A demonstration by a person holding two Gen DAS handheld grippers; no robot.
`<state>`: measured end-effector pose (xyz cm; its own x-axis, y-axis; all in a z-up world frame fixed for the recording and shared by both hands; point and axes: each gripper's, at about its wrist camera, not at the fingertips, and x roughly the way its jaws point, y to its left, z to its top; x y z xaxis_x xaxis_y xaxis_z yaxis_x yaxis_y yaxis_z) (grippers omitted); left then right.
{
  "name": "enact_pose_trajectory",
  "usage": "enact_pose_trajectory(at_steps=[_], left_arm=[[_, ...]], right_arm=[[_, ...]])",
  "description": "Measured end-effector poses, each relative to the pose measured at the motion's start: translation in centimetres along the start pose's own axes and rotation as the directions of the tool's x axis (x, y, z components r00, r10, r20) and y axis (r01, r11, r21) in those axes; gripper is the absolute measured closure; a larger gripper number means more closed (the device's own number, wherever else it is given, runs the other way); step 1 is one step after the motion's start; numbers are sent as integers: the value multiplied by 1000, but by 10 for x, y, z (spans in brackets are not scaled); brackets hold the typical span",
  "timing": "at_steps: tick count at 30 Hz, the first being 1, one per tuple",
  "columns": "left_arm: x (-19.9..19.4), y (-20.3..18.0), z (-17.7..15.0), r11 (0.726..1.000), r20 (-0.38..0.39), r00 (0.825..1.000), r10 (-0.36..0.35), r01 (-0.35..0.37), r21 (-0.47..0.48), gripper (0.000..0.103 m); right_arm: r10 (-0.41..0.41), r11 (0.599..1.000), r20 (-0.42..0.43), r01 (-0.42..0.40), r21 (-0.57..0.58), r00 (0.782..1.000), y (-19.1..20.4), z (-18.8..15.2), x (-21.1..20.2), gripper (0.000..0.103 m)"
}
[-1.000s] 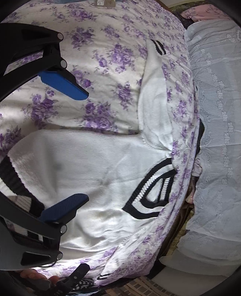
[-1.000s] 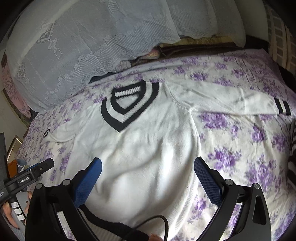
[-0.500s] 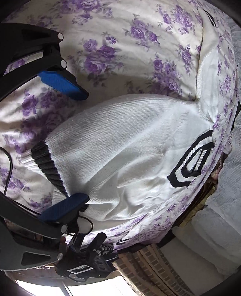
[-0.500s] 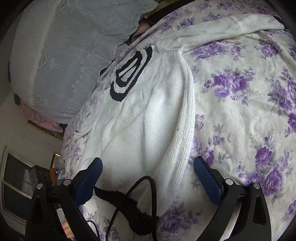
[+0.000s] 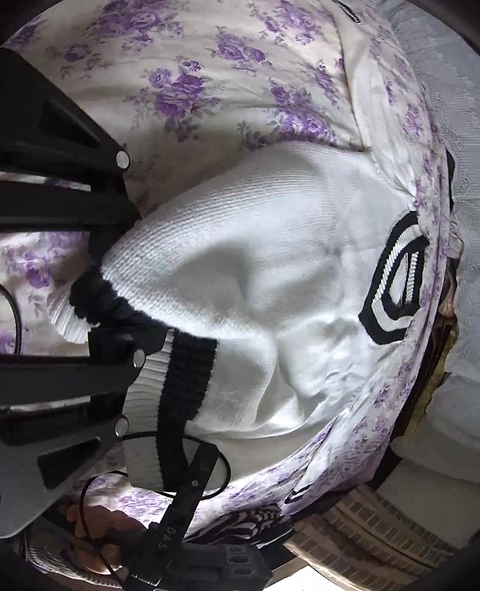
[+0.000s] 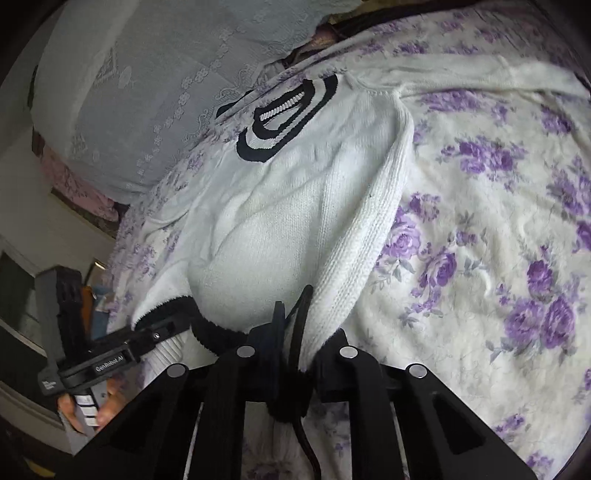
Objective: Fold small clothes
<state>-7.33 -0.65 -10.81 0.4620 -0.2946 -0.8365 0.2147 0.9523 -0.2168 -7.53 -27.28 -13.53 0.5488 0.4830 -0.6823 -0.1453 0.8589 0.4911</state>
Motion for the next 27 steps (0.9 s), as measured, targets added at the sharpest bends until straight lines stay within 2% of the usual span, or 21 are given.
enact_pose_trajectory(at_steps=[3, 6, 8, 9, 11, 13, 15, 17, 18, 19, 20, 21, 22, 23, 24, 25, 26, 27], left_arm=[[-4, -6, -13, 998, -9, 999, 38, -37, 49, 85], [-9, 4, -25, 999, -40, 999, -12, 13, 33, 84], [-12, 6, -29, 999, -51, 998, -25, 26, 27, 83], [-15, 8, -32, 999, -48, 999, -22, 24, 28, 79], [-22, 13, -36, 999, -40, 999, -7, 8, 35, 70], [-26, 16, -42, 998, -65, 998, 18, -14, 59, 53], [-32, 20, -46, 995, -69, 995, 66, -61, 82, 49], [-42, 20, -43, 993, -49, 996, 76, -71, 94, 49], [-47, 19, -38, 993, -31, 997, 77, -74, 95, 43], [-49, 18, -34, 992, -15, 996, 83, -81, 92, 32], [-48, 19, -30, 993, -3, 996, 85, -84, 81, 28], [-45, 22, -28, 994, -8, 996, 87, -86, 64, 27], [-39, 25, -28, 996, -26, 996, 81, -80, 45, 34], [-32, 26, -30, 998, -61, 996, 60, -58, 35, 42], [-29, 25, -35, 998, -74, 996, 43, -40, 43, 51], [-30, 22, -39, 997, -66, 997, 46, -43, 59, 51], [-36, 19, -43, 994, -47, 996, 71, -67, 86, 51], [-40, 18, -45, 992, -37, 996, 83, -79, 100, 51]], right_arm=[[-22, 1000, -50, 22, -16, 998, -10, -6, -15, 91], [-16, 1000, -100, 17, 16, 995, -29, -14, -27, 92], [-26, 1000, -145, 24, -14, 989, -30, -22, -28, 91], [-47, 998, -152, 41, -47, 987, -28, -25, -31, 89], [-97, 993, -134, 87, -82, 986, -27, -30, -45, 77], [-115, 989, -120, 102, -107, 986, -28, -33, -61, 77], [-140, 984, -74, 131, -120, 987, -25, -29, -80, 74], [-107, 987, -71, 97, -129, 992, -18, -22, -86, 72], [-107, 985, -67, 97, -140, 992, -15, -20, -84, 70], [-120, 982, -63, 109, -153, 991, -11, -18, -80, 70], [-121, 981, -55, 111, -160, 991, -10, -16, -78, 77], [-130, 977, -42, 121, -174, 991, -7, -14, -76, 95], [-176, 967, -25, 169, -191, 984, -7, -11, -77, 95], [-256, 945, 1, 251, -210, 967, -10, -10, -80, 95], [-367, 902, 33, 364, -233, 930, -18, -9, -83, 96], [-480, 848, 52, 479, -226, 876, -34, -7, -88, 94], [-537, 824, 31, 533, -191, 843, -50, -6, -93, 80], [-545, 827, 8, 538, -163, 839, -62, -7, -104, 75]])
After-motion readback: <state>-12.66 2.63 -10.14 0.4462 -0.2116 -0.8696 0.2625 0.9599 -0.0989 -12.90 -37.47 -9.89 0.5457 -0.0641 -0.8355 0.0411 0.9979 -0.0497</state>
